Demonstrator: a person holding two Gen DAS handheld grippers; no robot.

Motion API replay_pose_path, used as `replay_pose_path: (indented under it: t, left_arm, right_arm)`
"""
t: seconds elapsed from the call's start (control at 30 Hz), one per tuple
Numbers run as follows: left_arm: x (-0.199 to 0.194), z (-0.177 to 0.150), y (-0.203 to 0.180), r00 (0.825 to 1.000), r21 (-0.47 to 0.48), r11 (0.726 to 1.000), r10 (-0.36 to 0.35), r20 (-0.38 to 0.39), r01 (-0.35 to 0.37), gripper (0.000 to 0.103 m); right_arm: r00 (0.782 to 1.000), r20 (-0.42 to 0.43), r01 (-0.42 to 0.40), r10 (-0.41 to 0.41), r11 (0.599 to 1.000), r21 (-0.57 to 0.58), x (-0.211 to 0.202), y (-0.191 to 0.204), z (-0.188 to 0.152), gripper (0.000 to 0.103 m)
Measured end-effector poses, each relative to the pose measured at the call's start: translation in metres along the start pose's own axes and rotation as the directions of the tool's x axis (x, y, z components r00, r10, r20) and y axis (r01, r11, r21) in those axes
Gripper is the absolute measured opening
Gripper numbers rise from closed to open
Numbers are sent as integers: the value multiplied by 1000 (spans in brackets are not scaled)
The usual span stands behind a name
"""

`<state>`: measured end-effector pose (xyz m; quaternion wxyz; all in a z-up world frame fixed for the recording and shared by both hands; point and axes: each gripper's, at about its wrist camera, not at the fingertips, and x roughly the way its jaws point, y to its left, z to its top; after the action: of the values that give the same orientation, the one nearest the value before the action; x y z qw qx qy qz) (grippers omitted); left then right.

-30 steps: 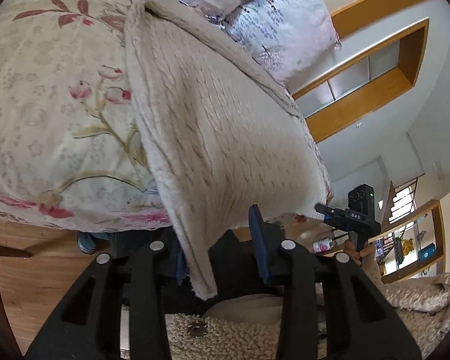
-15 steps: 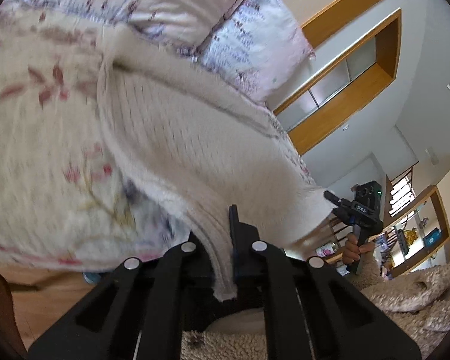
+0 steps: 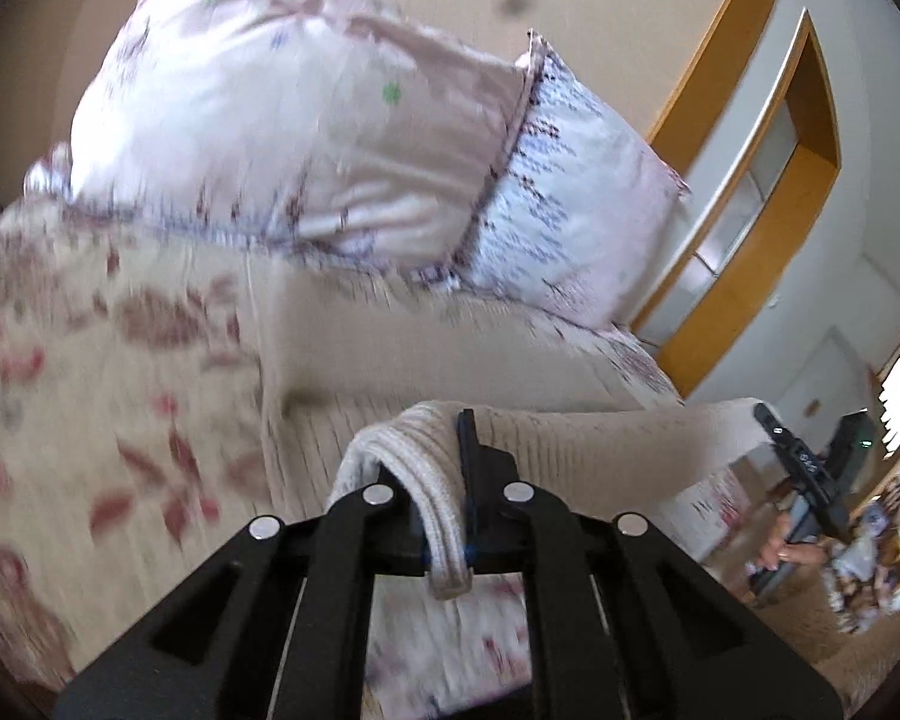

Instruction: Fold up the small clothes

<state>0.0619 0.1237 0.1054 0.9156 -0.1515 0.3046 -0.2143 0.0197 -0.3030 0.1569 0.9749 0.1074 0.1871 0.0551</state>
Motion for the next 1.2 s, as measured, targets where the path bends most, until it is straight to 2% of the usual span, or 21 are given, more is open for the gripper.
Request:
replay_pose_path:
  t: [0.13, 0.3, 0.4, 0.5, 0.6, 0.8, 0.93, 1.03, 1.1, 1.13, 1.17, 1.2]
  left_arm:
    - [16, 32, -6, 998, 31, 998, 59, 27, -60, 6]
    - [36, 72, -13, 994, 63, 993, 92, 60, -96, 6]
    - [54, 92, -10, 990, 74, 991, 109, 90, -115, 6]
    - [81, 106, 6, 992, 13, 995, 99, 77, -100, 6]
    - [107, 113, 22, 996, -59, 995, 81, 37, -79, 6]
    - [165, 113, 51, 993, -126, 986, 104, -52, -110, 6]
    - [207, 103, 77, 983, -213, 968, 105, -148, -135, 6]
    - [224, 98, 95, 982, -285, 951, 73, -173, -121, 6]
    - [229, 96, 102, 983, -333, 938, 39, -178, -98, 7]
    - [230, 96, 104, 983, -350, 933, 25, -180, -87, 7]
    - [230, 97, 105, 984, -360, 929, 17, -178, -82, 8]
    - [229, 98, 105, 985, -369, 927, 8, -174, -73, 10]
  right_arm:
    - [997, 53, 62, -58, 995, -80, 12, 13, 18, 8]
    - [991, 81, 116, -106, 984, -137, 35, 22, 43, 8]
    - [989, 91, 123, -113, 987, -105, 53, 19, 54, 8]
    - [989, 77, 134, -128, 988, -72, 77, 14, 58, 8]
    - [988, 24, 153, -152, 986, -68, 107, 10, 57, 8]
    - [972, -135, 192, -193, 981, -26, 169, -11, 42, 8]
    - [937, -277, 238, -215, 970, 50, 216, -34, 23, 8]
    - [906, -379, 262, -190, 953, 149, 243, -54, 11, 8]
    - [890, -423, 278, -170, 938, 208, 256, -66, 8, 13]
    - [883, -443, 283, -154, 928, 243, 262, -72, 8, 20]
    - [885, -445, 276, -135, 923, 269, 265, -75, 9, 29]
    - [894, -435, 260, -111, 918, 300, 265, -78, 11, 35]
